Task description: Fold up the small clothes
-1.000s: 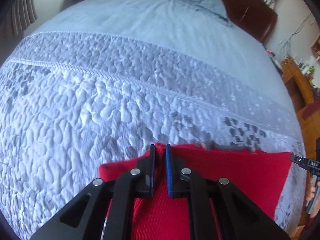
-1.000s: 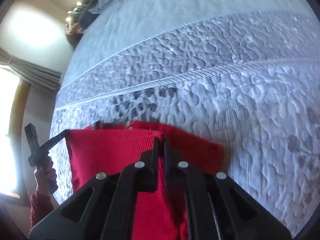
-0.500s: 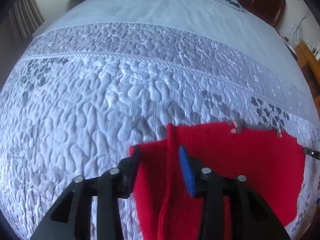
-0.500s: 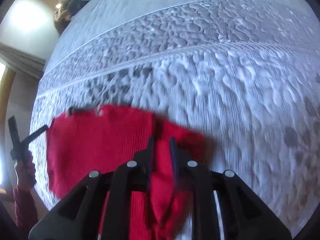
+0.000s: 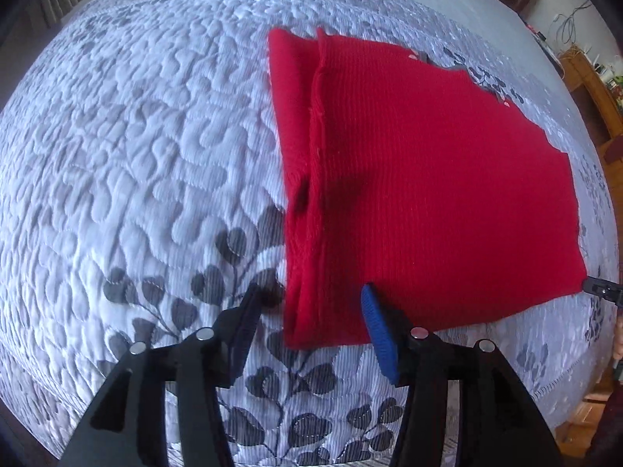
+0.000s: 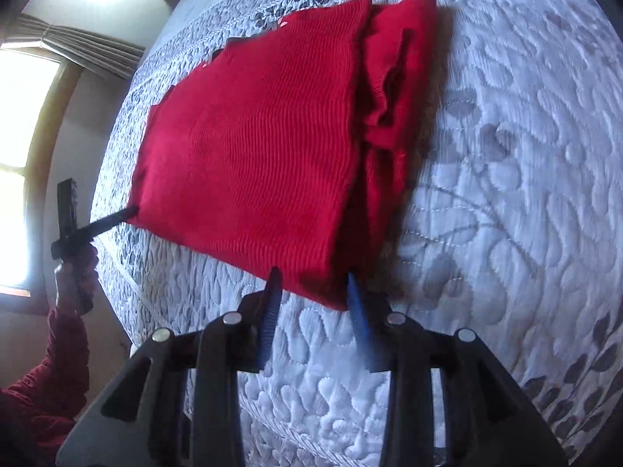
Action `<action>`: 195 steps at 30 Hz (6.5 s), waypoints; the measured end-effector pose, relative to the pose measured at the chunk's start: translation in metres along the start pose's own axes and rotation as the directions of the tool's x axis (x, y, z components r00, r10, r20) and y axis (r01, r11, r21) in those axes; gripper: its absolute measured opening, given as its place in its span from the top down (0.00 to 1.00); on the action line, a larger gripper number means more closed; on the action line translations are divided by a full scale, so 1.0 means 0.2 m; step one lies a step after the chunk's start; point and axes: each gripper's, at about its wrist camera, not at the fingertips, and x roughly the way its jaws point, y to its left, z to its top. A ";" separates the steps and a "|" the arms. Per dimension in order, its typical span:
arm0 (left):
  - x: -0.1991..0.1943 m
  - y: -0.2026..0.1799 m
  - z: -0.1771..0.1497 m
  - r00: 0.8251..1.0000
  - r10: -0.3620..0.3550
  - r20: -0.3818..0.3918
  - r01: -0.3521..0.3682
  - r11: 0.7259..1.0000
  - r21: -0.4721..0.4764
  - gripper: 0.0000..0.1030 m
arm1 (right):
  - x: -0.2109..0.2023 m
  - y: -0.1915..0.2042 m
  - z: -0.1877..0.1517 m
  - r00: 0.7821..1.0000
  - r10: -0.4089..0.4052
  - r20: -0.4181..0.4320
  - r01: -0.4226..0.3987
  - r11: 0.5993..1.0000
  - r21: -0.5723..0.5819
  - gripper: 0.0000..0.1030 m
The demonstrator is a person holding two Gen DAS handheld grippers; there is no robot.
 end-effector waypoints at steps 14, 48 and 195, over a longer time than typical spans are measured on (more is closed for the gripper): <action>0.06 0.04 0.00 0.999 -0.019 -0.042 0.018 1.000 -0.020 0.88 | 0.03 -0.02 -0.11 0.993 -0.104 -0.061 0.103 0.994 -0.023 0.97; 0.09 0.03 0.13 0.970 -0.232 -0.066 0.221 0.965 -0.138 0.88 | 0.10 -0.10 0.04 0.995 0.101 0.008 -0.101 0.977 0.185 0.89; -0.08 -0.22 0.03 0.994 -0.106 0.004 0.105 0.991 0.088 0.58 | -0.03 0.93 0.11 0.992 -0.123 0.038 0.125 0.991 -0.047 0.89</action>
